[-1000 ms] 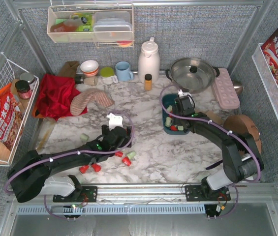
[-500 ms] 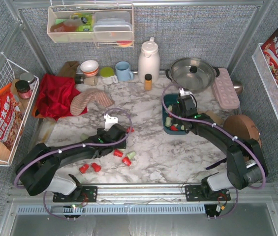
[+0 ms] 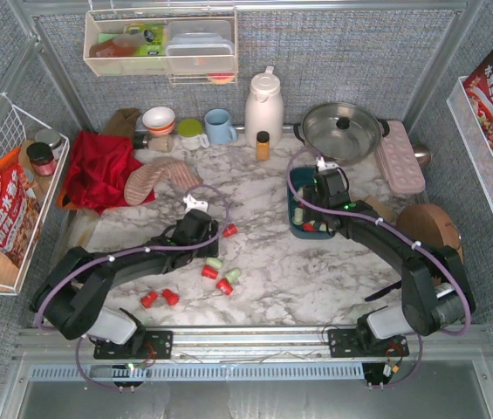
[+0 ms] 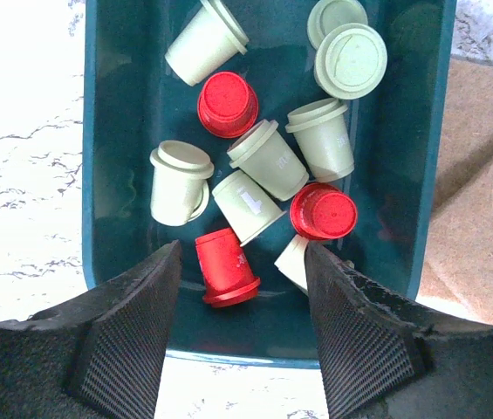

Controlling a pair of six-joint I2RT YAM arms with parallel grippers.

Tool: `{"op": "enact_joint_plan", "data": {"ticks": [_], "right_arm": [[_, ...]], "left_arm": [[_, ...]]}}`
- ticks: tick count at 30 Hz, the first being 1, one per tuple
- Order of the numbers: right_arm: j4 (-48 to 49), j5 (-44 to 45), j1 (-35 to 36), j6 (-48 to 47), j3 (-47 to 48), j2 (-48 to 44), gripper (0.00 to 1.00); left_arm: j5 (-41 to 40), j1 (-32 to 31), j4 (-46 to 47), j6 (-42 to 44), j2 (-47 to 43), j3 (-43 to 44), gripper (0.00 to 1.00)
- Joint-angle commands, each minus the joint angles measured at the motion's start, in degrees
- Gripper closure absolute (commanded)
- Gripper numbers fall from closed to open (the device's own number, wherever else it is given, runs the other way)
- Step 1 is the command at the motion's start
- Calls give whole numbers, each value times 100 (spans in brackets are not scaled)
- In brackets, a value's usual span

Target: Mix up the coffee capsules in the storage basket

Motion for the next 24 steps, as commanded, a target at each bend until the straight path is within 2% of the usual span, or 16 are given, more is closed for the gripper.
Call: {"op": "enact_joint_plan", "data": {"ticks": [1, 10, 15, 20, 24], "right_arm": [[-67, -73, -2, 20, 65, -20, 37], [-145, -143, -2, 32, 71, -167, 37], [-231, -569, 45, 125, 123, -412, 37], [-491, -1353, 166, 183, 329, -671, 37], [-764, -2158, 237, 240, 569, -760, 37]], "left_arm": [[433, 66, 168, 79, 154, 71, 26], [791, 72, -10, 116, 382, 212, 52], [955, 65, 60, 361, -11, 355, 55], [1142, -46, 1221, 876, -722, 122, 56], [1387, -356, 3124, 1707, -1012, -325, 56]]}}
